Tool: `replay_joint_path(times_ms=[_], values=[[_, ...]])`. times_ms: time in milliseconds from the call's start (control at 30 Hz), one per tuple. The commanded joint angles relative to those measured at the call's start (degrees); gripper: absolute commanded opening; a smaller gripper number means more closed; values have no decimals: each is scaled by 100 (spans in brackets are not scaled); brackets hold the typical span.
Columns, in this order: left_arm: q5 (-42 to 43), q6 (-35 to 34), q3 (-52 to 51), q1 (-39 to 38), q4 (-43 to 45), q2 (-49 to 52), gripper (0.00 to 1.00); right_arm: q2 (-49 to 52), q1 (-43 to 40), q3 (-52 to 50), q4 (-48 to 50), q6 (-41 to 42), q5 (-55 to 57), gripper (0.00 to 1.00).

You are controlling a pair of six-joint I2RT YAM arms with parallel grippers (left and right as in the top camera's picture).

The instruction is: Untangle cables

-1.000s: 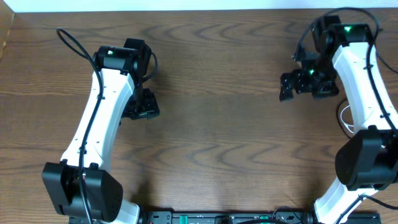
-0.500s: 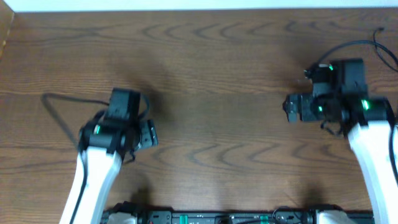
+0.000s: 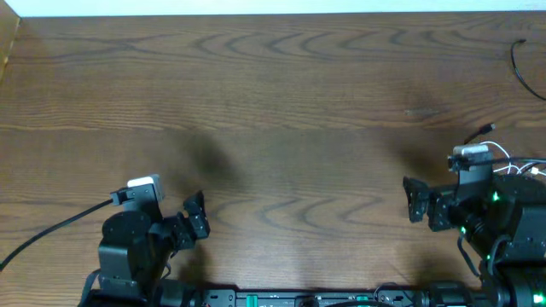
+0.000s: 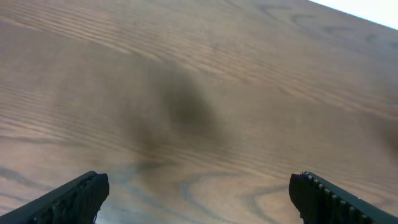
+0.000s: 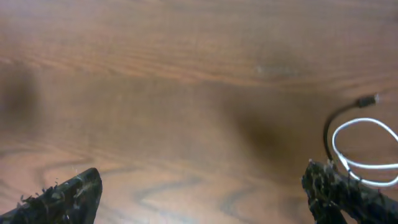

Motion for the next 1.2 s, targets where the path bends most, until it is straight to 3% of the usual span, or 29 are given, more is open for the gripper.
replay_joint_path(times_ms=[0, 333, 933, 1067, 1167], values=[[13, 98, -24, 11, 0, -33, 98, -22, 22, -55, -264, 20, -42, 99], [11, 98, -24, 11, 0, -33, 98, -15, 22, -55, -1119, 20, -42, 99], [13, 96, -24, 11, 0, -33, 98, -313, 4, -101, -1169, 15, 267, 99], [13, 96, -24, 11, 0, -33, 98, -721, 7, -310, -717, -120, 282, 99], [13, 98, -24, 11, 0, -33, 98, -1126, 7, -730, 175, -387, 278, 99]])
